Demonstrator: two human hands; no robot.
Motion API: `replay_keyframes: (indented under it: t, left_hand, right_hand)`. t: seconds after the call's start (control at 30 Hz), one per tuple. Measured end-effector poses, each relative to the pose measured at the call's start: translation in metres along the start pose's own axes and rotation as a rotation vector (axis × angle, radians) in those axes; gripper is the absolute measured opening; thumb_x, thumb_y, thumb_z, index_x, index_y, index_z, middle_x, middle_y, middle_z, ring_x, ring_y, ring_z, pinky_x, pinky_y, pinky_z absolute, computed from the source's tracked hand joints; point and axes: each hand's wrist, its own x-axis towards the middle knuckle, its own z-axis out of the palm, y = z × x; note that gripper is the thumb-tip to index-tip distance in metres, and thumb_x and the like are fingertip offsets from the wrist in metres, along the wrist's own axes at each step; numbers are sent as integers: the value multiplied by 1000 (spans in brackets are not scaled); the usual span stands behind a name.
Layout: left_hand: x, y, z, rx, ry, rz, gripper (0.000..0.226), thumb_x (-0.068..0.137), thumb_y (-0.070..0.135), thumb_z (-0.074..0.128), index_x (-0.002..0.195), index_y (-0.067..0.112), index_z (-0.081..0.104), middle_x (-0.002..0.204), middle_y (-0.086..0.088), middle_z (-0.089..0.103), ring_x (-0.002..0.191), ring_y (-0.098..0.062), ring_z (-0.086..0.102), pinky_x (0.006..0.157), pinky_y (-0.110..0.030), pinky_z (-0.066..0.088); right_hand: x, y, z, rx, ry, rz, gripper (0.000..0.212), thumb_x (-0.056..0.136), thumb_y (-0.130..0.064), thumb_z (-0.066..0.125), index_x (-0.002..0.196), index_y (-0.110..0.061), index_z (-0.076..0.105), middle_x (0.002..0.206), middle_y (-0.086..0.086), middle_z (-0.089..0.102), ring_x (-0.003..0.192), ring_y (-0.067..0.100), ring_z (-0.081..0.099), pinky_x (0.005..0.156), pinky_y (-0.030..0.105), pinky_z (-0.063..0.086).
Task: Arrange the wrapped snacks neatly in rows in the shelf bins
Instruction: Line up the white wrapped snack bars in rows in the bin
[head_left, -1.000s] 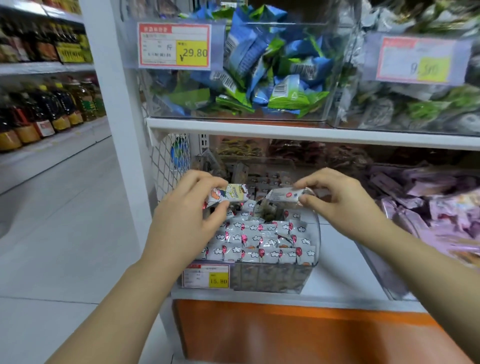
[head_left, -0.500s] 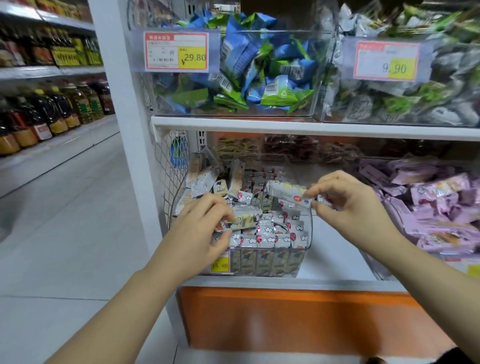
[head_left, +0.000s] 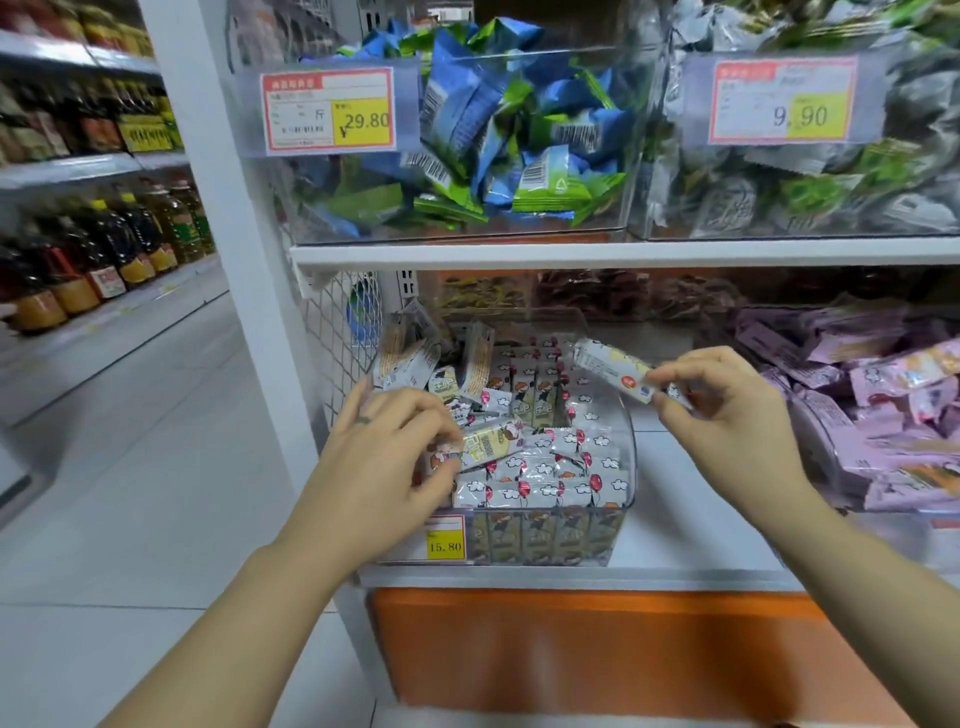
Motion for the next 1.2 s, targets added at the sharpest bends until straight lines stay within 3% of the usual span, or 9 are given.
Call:
replay_keyframes:
  t: [0.13, 0.2, 0.3, 0.43, 0.53, 0.63, 0.77, 1.03, 1.2]
  left_hand:
    - [29, 9, -9, -142, -18, -59, 14, 90, 33, 52, 100, 28, 62, 97, 21, 53, 94, -1, 52, 92, -31, 44]
    - [55, 18, -11, -202, -110, -78, 13, 91, 24, 58, 101, 34, 58, 96, 24, 53, 91, 7, 52, 82, -11, 40]
    - [107, 30, -1, -303, -383, -146, 16, 91, 22, 61, 103, 32, 61, 101, 19, 62, 92, 9, 55, 73, -1, 41]
    - [163, 27, 34, -239, -839, -158, 25, 91, 23, 62, 115, 22, 61, 114, 7, 65, 102, -9, 62, 79, -13, 45]
    - [179, 20, 66, -189, -1039, -163, 32, 91, 14, 61, 122, 11, 57, 121, -5, 63, 107, -16, 59, 90, -20, 43]
    - [182, 14, 90, -79, -1102, -91, 35, 90, 13, 63, 124, 9, 59, 123, -5, 62, 104, -13, 58, 83, -18, 42]
    - [180, 8, 104, 8, -1152, -14, 30, 91, 16, 61, 121, 18, 64, 113, 11, 62, 74, 7, 57, 66, -8, 41]
    - [176, 2, 115, 101, -1241, 67, 37, 93, 19, 57, 130, 17, 57, 136, 4, 54, 120, -14, 53, 104, -26, 36]
    - [179, 5, 104, 112, -1197, 30, 36, 96, 15, 52, 132, 15, 54, 140, 4, 50, 122, -15, 51, 99, -20, 34]
  right_hand:
    - [14, 15, 5, 25, 57, 57, 28, 79, 4, 67, 85, -23, 67, 87, -13, 54, 77, -12, 51, 69, 2, 36]
    - [20, 21, 7, 40, 70, 73, 27, 79, 4, 67, 85, -22, 68, 87, -8, 55, 77, -14, 51, 69, 0, 35]
    - [25, 32, 6, 67, 77, 103, 25, 79, 2, 67, 85, -22, 69, 89, -4, 56, 78, -13, 52, 71, 0, 35]
    - [27, 49, 4, 107, 76, 144, 28, 80, 2, 66, 85, -26, 67, 89, -17, 55, 80, -12, 53, 76, 1, 38]
    - [28, 55, 1, 140, 80, 164, 27, 80, 1, 67, 86, -25, 66, 90, -16, 55, 83, -8, 56, 80, 4, 42]
    - [28, 57, 1, 154, 73, 175, 31, 80, 0, 68, 85, -30, 64, 91, -14, 56, 85, 3, 59, 84, 11, 46]
    - [32, 54, 3, 178, 57, 174, 36, 80, 0, 68, 82, -36, 61, 88, -18, 54, 79, -12, 55, 74, 2, 40]
    - [35, 48, 16, 260, 65, 210, 37, 81, -5, 69, 78, -41, 59, 89, -17, 54, 79, -10, 55, 70, 1, 40]
    - [33, 47, 15, 324, 42, 229, 38, 82, -1, 67, 78, -38, 61, 92, -13, 56, 87, 0, 58, 73, 4, 42]
